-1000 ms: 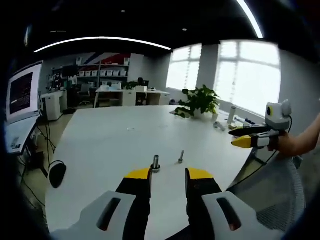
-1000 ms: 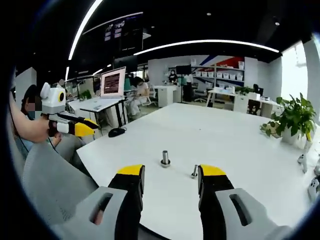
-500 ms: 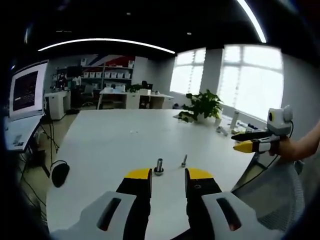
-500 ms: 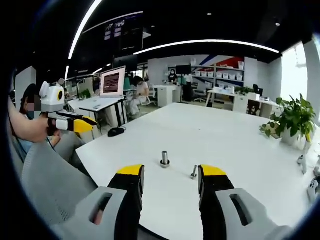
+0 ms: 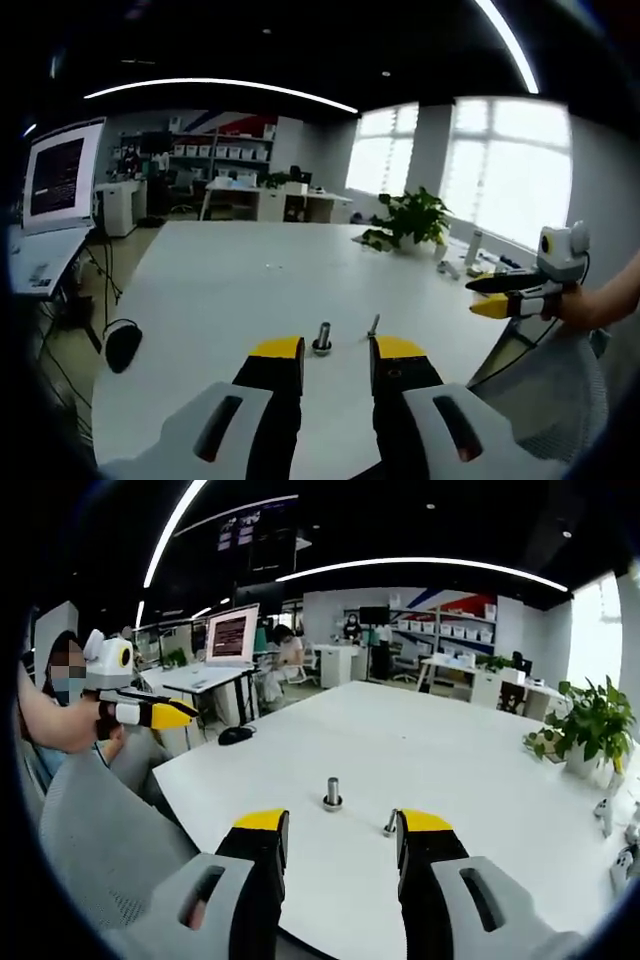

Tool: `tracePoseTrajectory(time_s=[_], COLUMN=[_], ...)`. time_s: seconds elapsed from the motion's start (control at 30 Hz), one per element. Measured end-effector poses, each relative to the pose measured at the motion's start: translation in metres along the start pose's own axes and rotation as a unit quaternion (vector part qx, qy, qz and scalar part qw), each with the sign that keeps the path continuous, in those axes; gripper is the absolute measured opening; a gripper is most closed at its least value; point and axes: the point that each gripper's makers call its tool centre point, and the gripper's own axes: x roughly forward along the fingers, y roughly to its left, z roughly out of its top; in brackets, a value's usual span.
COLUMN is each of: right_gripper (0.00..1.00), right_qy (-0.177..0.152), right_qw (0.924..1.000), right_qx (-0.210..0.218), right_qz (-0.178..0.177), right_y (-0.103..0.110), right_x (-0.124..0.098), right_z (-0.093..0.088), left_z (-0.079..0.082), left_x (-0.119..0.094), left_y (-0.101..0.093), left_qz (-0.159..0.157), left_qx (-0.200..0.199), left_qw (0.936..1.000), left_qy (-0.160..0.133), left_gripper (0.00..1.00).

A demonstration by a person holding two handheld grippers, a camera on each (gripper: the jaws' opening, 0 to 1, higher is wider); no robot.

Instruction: Place the washer onto the threaded stud by aligning its center hole with the stud, sliding it down to the base, and recovering from edge contact or off-axis alignment until the washer reaches the visible bottom stop.

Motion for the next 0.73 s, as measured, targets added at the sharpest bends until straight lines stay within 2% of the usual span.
tracePoseTrajectory(time_s=[0.1, 0.17, 0.3, 0.4, 0.53, 0.6, 0.67, 0.73], right_gripper=[0.45, 0.45, 0.45, 0.46, 0.47, 0.44, 0.45, 0.45], right_qy=[0.001, 0.003, 0.004, -0.018, -0.024, -0.026, -0.039, -0.04], right_qw=[1.0, 1.0, 0.9998, 0.9997, 0.9994, 0.9997, 0.999, 0.999], right_qx=[-0.001, -0.003, -0.002, 0.014, 0.024, 0.001, 0.02, 0.015], right_qz=[0.001, 0.002, 0.017, 0.013, 0.011, -0.003, 0.005, 0.009], right_y=[0.0, 0.001, 0.006, 0.003, 0.0, -0.005, -0.002, 0.0], right_x=[0.0, 0.001, 0.002, -0.002, -0.004, -0.006, -0.008, -0.007], right_z=[-0.001, -0.001, -0.002, 0.006, 0.008, 0.009, 0.013, 0.014], left_z=[0.0, 0.008, 0.004, 0.007, 0.006, 0.004, -0.002, -0.004], left_x=[0.0, -0.003, -0.004, -0.007, -0.007, -0.004, -0.003, -0.002], left_y=[0.002, 0.003, 0.014, 0.02, 0.022, 0.021, 0.02, 0.02], left_qz=[0.005, 0.012, 0.039, 0.054, 0.067, 0.066, 0.065, 0.067], left_qx=[0.003, 0.012, 0.015, 0.019, 0.038, 0.046, 0.051, 0.061], left_qw=[1.0, 0.9997, 0.9991, 0.9982, 0.997, 0.9967, 0.9965, 0.9957], left_qy=[0.001, -0.017, -0.007, -0.014, -0.009, -0.004, 0.011, 0.018], left_gripper=[0.24, 0.24, 0.25, 0.27, 0.28, 0.3, 0.3, 0.3])
